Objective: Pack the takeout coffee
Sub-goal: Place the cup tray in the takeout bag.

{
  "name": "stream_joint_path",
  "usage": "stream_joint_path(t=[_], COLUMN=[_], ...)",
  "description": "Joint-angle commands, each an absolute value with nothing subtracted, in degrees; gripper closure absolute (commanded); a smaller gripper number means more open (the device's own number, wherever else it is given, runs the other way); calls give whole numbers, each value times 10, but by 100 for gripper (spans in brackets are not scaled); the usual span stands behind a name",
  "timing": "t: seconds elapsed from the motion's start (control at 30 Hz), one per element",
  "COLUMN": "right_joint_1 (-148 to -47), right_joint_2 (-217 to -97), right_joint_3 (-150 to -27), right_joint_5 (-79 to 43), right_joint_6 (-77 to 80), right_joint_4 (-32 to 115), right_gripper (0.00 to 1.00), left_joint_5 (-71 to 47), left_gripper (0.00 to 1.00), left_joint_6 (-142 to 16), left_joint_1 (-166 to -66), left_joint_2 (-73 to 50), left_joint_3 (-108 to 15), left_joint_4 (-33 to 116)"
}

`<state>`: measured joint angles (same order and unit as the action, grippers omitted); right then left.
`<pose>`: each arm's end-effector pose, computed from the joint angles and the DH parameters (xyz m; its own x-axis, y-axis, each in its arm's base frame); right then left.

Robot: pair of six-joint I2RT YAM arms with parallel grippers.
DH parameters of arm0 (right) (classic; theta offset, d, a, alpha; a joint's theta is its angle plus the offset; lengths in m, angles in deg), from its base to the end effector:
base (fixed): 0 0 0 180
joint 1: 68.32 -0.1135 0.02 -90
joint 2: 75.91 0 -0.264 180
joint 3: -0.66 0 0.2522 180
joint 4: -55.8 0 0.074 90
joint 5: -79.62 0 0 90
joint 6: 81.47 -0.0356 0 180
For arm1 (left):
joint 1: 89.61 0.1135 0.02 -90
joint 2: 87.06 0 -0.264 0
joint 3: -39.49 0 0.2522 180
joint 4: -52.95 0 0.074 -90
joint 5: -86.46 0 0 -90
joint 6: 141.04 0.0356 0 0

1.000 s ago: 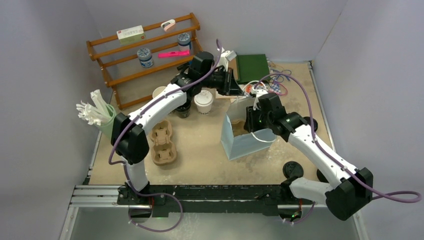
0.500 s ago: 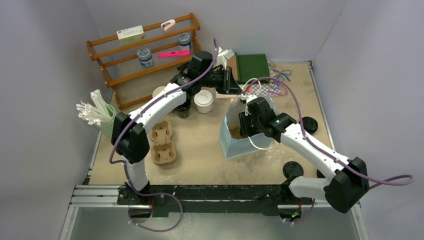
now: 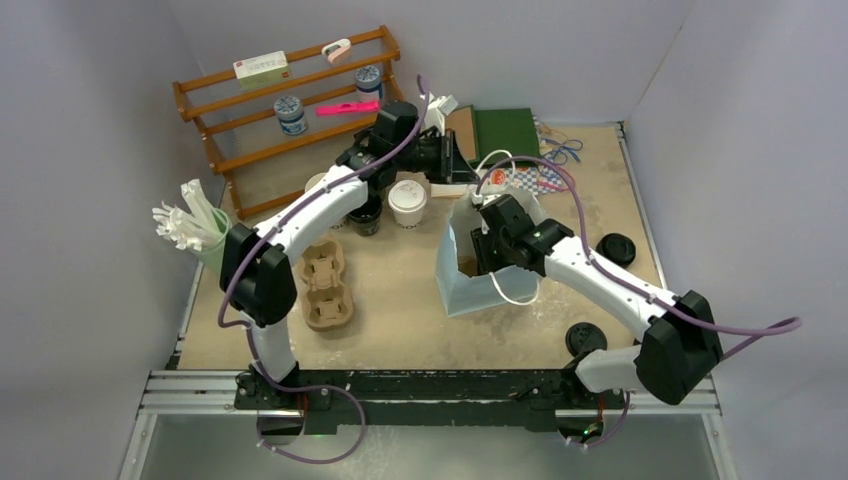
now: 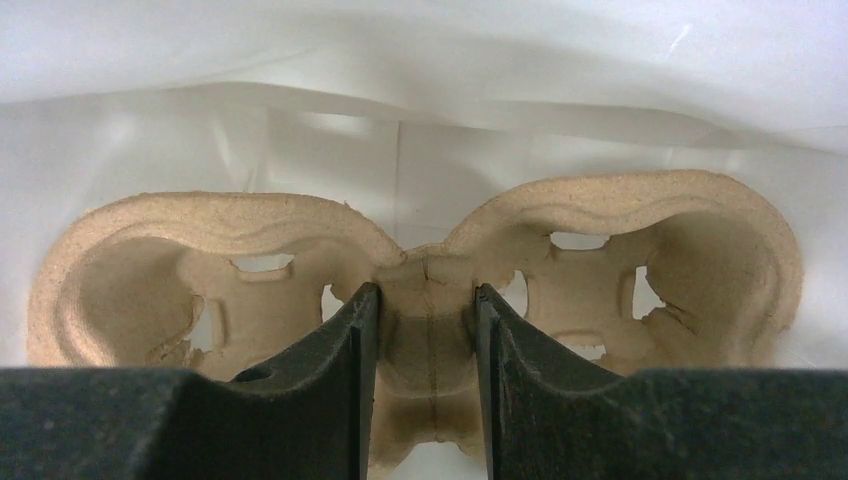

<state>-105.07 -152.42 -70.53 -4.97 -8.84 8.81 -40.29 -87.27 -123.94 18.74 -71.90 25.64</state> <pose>0.2235 0.1627 0.2602 -0.7692 -0.2034 -0.6058 -0.3351 0.9356 0.1113 0.3498 -0.2647 0.3542 -0.7849 -0.0374 -0.6185 0.5542 0.4042 -0.7277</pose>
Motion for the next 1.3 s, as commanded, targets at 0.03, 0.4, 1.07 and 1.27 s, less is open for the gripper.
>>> stream_joint_path(t=[0.03,0.4,1.07,1.27], right_joint_1=[-1058,-1057,-1057,-1057], right_joint_2=[-1539,-1577,-1585,-1583], right_joint_3=[-709,-734,-744,-749], right_joint_5=[-64,-101,-103,-103], right_joint_6=[-100,-112,-122,-123], right_joint_4=[45,28,27,23], right_gripper=[85,85,87,87], left_joint_5=[-363,-351,-337,-282], left_gripper=[100,63,37,31], left_joint_6=[-865,-801,-297,-117], left_joint_1=[-1219,-1219,-1486,-1568], left_joint_2=[134,63,-232,-198], left_joint_3=[-696,-676,-368,-397], left_joint_4=[314,238,382,323])
